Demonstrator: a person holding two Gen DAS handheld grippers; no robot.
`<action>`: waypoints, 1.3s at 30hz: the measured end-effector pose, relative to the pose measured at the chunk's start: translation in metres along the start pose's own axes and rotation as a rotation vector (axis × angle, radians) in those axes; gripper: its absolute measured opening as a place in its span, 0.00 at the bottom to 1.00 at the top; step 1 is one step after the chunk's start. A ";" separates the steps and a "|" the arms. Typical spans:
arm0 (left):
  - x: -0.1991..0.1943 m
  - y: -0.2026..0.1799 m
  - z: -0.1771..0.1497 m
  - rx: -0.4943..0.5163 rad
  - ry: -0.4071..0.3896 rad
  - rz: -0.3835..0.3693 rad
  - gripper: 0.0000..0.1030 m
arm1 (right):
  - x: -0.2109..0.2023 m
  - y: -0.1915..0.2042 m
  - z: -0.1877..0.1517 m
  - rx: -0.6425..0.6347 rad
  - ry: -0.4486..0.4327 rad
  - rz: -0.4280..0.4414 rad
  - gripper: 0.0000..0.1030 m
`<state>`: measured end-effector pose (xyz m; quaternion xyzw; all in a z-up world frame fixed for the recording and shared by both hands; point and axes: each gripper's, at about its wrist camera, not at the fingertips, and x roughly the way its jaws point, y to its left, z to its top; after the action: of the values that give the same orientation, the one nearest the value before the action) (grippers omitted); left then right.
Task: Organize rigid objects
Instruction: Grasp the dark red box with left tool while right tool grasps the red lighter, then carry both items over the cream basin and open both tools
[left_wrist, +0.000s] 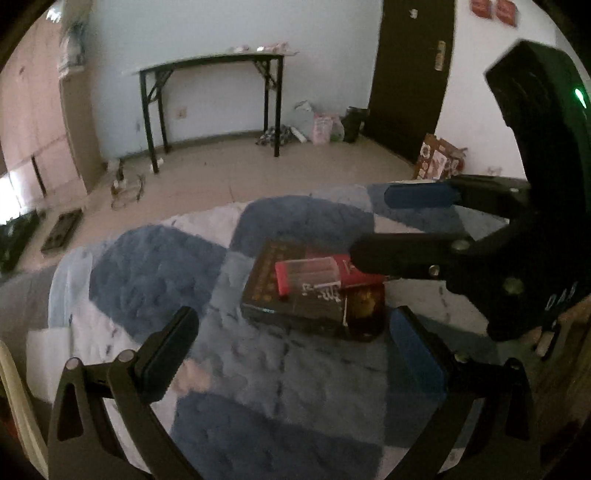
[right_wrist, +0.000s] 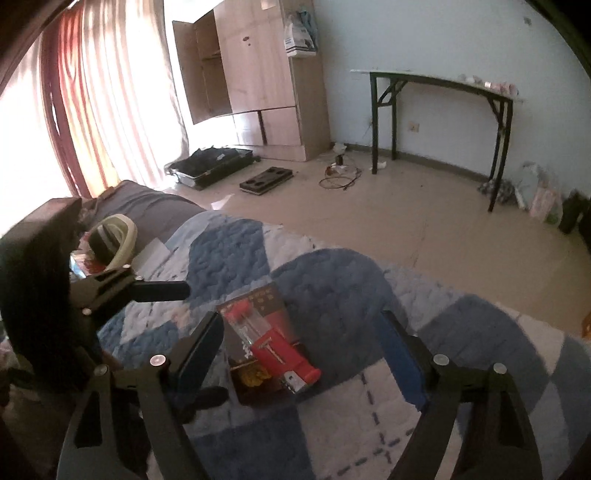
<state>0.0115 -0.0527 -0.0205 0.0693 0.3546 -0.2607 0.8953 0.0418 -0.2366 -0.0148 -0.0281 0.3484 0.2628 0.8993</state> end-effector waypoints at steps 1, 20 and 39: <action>0.002 -0.001 -0.001 0.007 -0.014 0.004 1.00 | -0.006 -0.004 -0.002 0.003 0.002 0.002 0.82; 0.037 -0.007 0.001 0.064 0.056 -0.145 1.00 | 0.020 0.014 0.004 -0.047 0.076 -0.017 0.30; -0.057 0.051 0.005 -0.047 -0.063 0.148 0.88 | 0.000 -0.016 0.004 0.121 -0.001 0.009 0.21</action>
<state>0.0057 0.0134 0.0182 0.0661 0.3264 -0.1875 0.9241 0.0518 -0.2494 -0.0139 0.0279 0.3633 0.2456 0.8983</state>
